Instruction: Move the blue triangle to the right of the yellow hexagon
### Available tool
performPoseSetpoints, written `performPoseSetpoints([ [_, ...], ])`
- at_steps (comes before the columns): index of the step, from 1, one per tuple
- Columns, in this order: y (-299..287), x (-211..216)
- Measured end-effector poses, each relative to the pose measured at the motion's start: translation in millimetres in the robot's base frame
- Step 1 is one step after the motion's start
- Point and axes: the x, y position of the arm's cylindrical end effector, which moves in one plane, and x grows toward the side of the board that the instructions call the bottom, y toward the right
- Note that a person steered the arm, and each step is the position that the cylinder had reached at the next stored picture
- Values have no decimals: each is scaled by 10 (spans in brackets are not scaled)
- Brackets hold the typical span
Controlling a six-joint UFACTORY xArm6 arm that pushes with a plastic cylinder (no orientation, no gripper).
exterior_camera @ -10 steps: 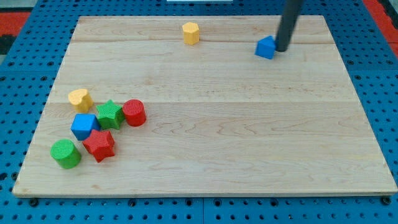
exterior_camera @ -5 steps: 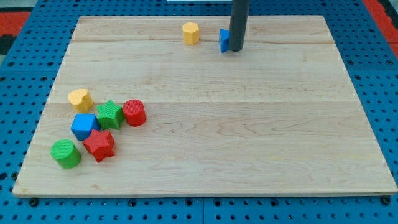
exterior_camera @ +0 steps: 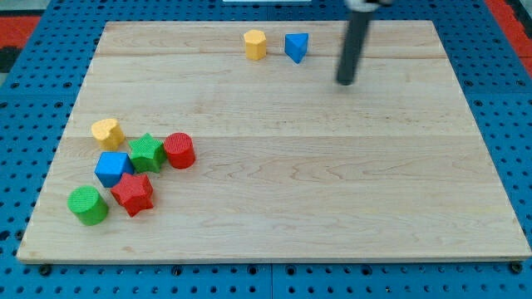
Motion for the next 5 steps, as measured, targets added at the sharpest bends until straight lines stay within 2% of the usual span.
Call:
performPoseSetpoints([
  [1,-547,-124],
  [3,-435,-562],
  [5,-102,-648],
])
